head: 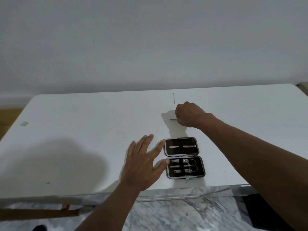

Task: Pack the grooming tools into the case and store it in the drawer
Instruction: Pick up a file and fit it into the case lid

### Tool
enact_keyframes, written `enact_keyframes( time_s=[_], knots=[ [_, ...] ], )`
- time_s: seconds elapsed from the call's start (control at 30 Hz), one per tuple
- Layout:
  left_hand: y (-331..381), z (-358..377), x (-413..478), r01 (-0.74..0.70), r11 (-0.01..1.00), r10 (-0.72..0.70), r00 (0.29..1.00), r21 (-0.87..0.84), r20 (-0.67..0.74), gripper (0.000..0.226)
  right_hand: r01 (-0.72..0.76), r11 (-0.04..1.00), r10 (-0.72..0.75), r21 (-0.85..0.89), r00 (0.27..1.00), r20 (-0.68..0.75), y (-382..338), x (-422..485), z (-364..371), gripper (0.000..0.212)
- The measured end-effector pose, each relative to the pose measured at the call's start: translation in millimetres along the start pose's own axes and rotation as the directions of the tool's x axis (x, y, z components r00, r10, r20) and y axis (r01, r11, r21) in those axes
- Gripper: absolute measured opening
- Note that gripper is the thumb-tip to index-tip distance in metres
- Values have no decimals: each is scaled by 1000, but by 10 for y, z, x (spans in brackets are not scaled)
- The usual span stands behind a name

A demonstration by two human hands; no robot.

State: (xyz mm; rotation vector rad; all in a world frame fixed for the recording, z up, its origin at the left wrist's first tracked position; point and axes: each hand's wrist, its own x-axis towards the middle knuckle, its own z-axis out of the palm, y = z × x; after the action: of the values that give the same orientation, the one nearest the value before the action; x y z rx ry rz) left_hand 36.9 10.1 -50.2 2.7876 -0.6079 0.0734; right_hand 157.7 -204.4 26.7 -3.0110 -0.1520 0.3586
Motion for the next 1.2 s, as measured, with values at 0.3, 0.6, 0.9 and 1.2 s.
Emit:
enact_keyframes(
  time_s=[0.3,0.6,0.9,1.2],
  knots=[
    [3,6,-6,-3,999,3,1000,32,2,64,0,1000,0,6,998,-68,10,-402,78,14],
    [8,25,-8,5,1000,-5,1000,30,7,68,38,927,-7,372,997,-82,170,-1015,50,6],
    [-3,33,-1,1,999,-1,1000,33,0,67,27,934,5,355,996,-89,307,-1265,205,5],
    [-29,65,9,-5,999,6,1000,50,-17,67,117,986,-109,116,991,-74,321,-1296,317,14]
  ],
)
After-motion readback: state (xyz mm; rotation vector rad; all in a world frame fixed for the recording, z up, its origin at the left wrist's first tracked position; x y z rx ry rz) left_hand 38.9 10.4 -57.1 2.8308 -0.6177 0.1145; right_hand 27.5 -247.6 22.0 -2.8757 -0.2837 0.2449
